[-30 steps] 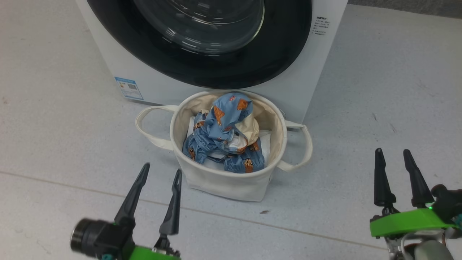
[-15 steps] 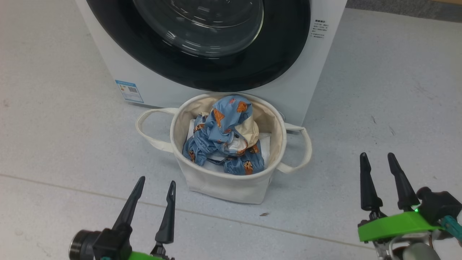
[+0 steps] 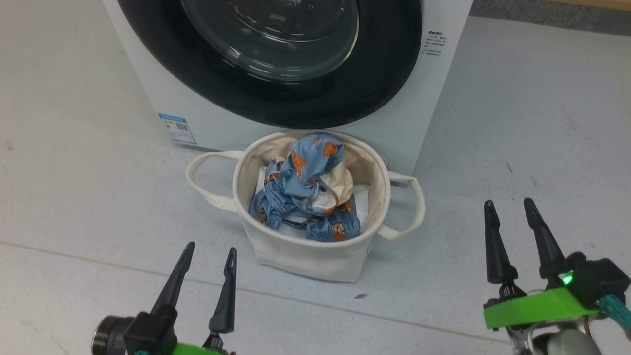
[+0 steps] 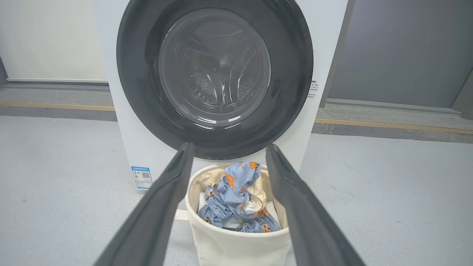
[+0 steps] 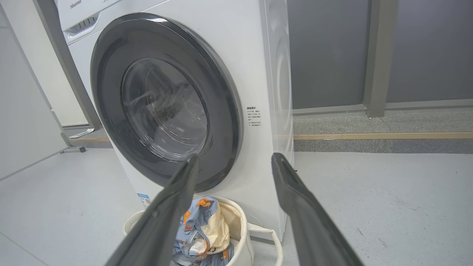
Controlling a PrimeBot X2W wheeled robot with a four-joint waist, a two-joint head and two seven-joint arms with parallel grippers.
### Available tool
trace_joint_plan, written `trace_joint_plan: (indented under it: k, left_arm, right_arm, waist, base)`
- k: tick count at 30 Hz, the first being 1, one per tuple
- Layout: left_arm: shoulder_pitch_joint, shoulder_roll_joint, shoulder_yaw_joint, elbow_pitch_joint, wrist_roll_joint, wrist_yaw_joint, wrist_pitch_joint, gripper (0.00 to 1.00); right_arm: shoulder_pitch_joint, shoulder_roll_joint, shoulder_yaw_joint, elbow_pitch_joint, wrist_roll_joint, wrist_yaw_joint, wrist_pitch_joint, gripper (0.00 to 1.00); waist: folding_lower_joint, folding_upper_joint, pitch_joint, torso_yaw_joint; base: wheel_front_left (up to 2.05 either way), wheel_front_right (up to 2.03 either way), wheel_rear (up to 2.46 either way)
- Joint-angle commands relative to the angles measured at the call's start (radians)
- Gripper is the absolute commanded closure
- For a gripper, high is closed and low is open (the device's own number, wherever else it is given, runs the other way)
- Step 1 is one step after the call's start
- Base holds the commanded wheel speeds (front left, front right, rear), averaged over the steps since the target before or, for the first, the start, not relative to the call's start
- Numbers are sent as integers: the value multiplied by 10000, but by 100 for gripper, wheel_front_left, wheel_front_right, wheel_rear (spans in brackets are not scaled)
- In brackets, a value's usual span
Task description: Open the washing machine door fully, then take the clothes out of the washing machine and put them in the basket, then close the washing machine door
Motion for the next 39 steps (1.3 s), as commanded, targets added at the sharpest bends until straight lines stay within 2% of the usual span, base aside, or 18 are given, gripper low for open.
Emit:
trace_joint_plan:
  k: [1,19,39]
  left_arm:
    - [-181,-43,366,-235,-6,-16,-49,0]
    - [285,-78,494,-24,-162,-159,-49,0]
    - [265,-86,493,66,-215,-149,-49,0]
  right_arm:
    - [8,-21,227,-354,47,0,-38,0]
    - [276,-20,342,-102,-78,0,-38,0]
    - [229,-20,405,-76,-9,0,-38,0]
  waist:
    - [1,-1,-56,0]
    - [1,-1,-1104,-243]
    - [1,-1,-1038,-314]
  base:
    - [0,0,0]
    - [0,0,0]
    - [0,0,0]
